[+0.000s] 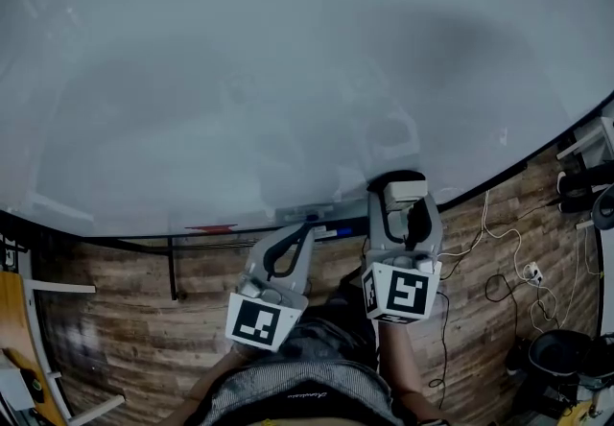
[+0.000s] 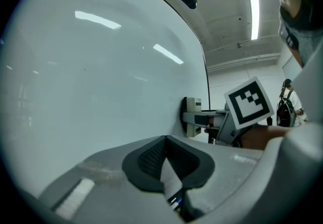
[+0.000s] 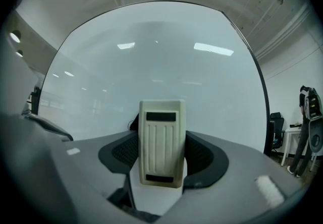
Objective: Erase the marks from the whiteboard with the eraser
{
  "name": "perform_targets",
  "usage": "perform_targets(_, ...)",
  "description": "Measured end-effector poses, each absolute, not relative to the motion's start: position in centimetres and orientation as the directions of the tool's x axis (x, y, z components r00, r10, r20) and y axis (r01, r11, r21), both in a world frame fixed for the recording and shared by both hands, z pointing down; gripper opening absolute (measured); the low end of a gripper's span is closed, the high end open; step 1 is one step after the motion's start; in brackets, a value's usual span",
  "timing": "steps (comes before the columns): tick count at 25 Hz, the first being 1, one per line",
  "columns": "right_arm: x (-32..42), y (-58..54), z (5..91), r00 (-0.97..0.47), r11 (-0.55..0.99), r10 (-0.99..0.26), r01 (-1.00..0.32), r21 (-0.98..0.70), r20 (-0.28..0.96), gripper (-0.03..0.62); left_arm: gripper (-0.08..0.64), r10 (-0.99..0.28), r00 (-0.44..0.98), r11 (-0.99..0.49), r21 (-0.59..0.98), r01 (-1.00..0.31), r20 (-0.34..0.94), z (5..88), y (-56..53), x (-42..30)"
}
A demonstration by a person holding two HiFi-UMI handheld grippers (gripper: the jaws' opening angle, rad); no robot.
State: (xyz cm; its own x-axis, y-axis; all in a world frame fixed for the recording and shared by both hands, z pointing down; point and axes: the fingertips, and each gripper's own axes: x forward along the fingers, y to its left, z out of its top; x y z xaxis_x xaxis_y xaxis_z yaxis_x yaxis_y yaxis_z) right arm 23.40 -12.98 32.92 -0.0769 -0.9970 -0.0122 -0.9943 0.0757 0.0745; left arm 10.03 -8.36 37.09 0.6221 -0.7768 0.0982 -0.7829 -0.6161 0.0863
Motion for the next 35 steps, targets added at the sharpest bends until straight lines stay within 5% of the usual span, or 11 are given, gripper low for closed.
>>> perform_targets(18, 15.3, -12.7, 33.5, -0.084, 0.082, -0.996, -0.994, 0.077, -0.023, 0.261, 0.003, -0.777, 0.622, -0.616, 0.087, -0.783, 0.096, 37.8, -7.5, 1.4)
perform_targets(35, 15.2, -13.2, 33.8, -0.161, 0.160, -0.987, -0.984, 0.077, 0.004, 0.261, 0.003, -0.832, 0.542, -0.533, 0.106, -0.840, 0.119, 37.3, -7.7, 4.3)
